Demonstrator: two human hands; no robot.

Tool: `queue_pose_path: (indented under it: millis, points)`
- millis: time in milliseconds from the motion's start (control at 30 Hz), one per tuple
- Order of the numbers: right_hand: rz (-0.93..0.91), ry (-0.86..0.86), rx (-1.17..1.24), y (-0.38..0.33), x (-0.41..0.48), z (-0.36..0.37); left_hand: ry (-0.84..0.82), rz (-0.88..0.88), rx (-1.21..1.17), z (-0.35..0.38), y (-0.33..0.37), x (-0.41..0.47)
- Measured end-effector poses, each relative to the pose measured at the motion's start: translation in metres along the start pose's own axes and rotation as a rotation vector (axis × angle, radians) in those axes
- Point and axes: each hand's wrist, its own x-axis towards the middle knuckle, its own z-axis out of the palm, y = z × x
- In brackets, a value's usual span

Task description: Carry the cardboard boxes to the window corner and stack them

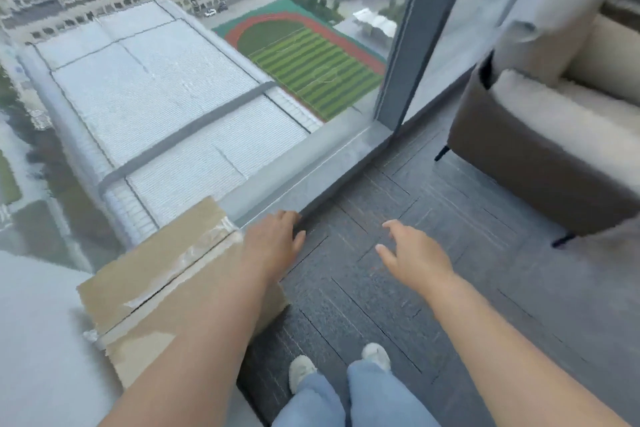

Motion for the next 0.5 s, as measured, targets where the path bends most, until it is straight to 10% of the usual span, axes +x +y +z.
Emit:
queue_pose_path:
  millis: [500]
  points:
    - [0.810, 0.407, 0.284, 0.270, -0.250, -0.027, -0.125, 0.840, 0.103, 0.076, 0.357, -0.021]
